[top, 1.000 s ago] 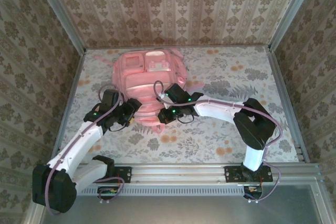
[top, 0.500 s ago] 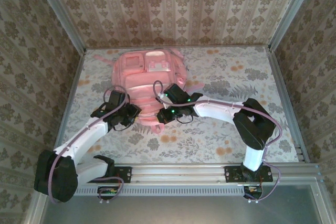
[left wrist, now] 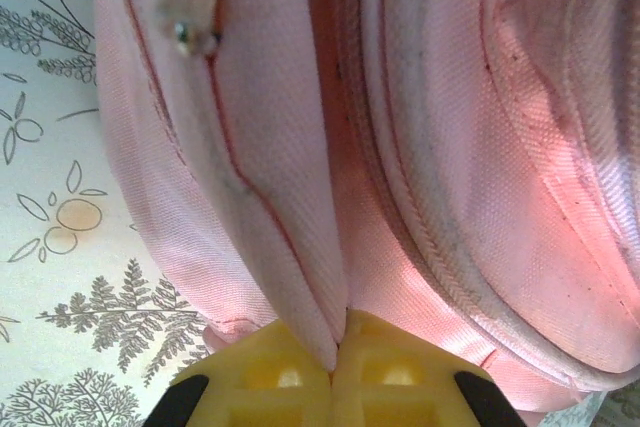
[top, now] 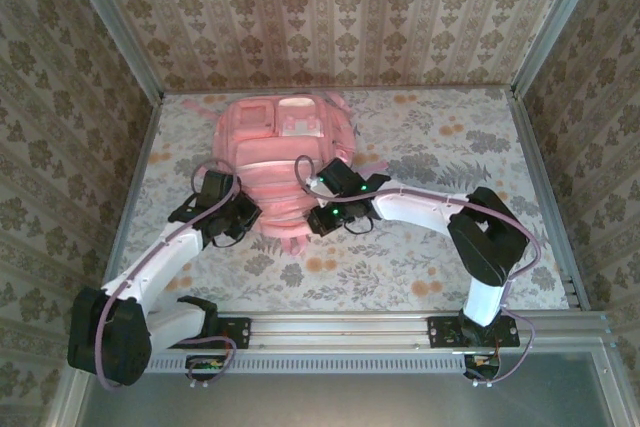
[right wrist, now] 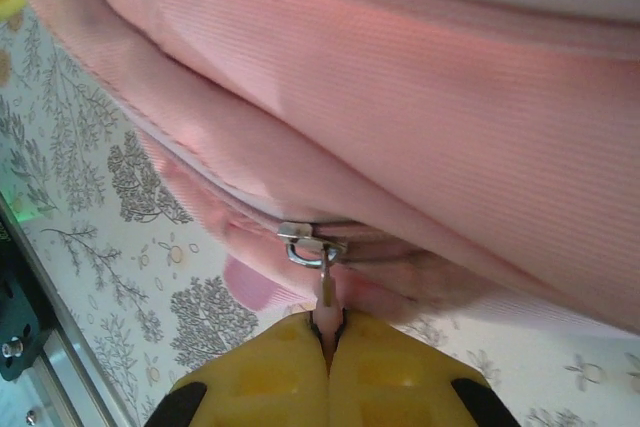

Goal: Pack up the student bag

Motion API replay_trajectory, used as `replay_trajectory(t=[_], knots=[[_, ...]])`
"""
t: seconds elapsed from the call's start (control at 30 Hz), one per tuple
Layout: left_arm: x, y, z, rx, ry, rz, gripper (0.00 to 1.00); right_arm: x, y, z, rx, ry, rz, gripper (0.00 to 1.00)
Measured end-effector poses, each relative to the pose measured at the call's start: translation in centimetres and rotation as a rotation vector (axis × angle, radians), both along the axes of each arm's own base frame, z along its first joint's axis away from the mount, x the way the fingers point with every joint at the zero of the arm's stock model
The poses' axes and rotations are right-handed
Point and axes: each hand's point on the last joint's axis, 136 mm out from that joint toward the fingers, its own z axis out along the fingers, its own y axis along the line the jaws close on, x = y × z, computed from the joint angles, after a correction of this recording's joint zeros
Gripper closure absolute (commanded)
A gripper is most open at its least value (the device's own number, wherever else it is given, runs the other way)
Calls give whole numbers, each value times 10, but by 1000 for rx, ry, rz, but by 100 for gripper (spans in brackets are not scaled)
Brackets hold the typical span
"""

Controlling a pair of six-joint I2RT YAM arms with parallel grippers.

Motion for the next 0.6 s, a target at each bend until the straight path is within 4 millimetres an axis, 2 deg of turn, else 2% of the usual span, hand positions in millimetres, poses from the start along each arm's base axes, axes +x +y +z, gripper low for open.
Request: replay_trajectory(t=[0.4,0.5,0.53,0.6], knots=[[0,18,5,21,-20,5,97,28,-42,-5,-49,14,-92,100],[0,27,5,28,-18,12,88,32,-46,-6,-50,18,-108,100],[1,31,5,28,-16,13,82,31,-45,-6,-48,19,-106,100],[2,39,4,42,-1,11,64,27,-40,-5,-37,29,-96,100]])
